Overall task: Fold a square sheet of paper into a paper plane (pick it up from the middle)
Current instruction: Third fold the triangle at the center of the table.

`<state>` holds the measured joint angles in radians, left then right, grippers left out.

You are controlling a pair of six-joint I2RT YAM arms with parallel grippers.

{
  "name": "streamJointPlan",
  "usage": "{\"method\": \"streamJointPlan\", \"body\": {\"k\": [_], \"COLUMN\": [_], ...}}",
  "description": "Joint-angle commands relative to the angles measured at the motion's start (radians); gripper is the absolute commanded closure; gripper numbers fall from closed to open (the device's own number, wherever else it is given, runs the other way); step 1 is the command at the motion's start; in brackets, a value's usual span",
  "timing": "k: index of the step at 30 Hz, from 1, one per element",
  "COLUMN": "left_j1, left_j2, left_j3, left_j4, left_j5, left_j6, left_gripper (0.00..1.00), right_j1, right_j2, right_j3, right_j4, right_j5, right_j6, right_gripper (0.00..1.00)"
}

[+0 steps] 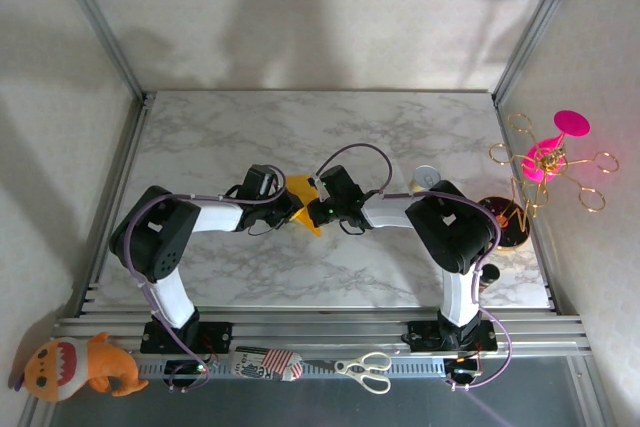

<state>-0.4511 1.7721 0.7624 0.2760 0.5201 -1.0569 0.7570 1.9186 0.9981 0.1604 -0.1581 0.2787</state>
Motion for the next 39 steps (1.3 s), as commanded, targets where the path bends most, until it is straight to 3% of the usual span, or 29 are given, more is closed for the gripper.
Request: {"method": "streamJointPlan", "body": {"k": [1, 17, 24, 33, 39], "left_j1": [-0.004, 0.004, 0.011, 0.016, 0.016], "left_j2": [0.017, 0.036, 0.051, 0.062, 0.062], "left_j3": [-0.014, -0.015, -0.027, -0.031, -0.022], "left_j4": [-0.025, -0.067, -0.077, -0.082, -0.095], "left_j5": [-0.02, -0.047, -0.055, -0.055, -0.057], "left_j6": [0.025, 0.045, 0.03, 0.021, 0.025], "left_gripper": [0.87, 0.88, 0.9, 0.91, 0.91], "right_j1": [-0.008, -0.009, -0.03, -0.058, -0.058], "right_j2": [0.045, 0.045, 0.006, -0.155, -0.205], "right_j3": [0.005, 0.012, 0.049, 0.042, 0.031], "right_j4": [-0.073, -0.076, -0.09, -0.129, -0.159], "right_j5": [0.01, 0.006, -0.03, -0.03, -0.132], "right_j6": [0.014, 0.024, 0.099, 0.177, 0.182], "right_gripper": [0.96, 0.95, 0.83, 0.66, 0.67]}}
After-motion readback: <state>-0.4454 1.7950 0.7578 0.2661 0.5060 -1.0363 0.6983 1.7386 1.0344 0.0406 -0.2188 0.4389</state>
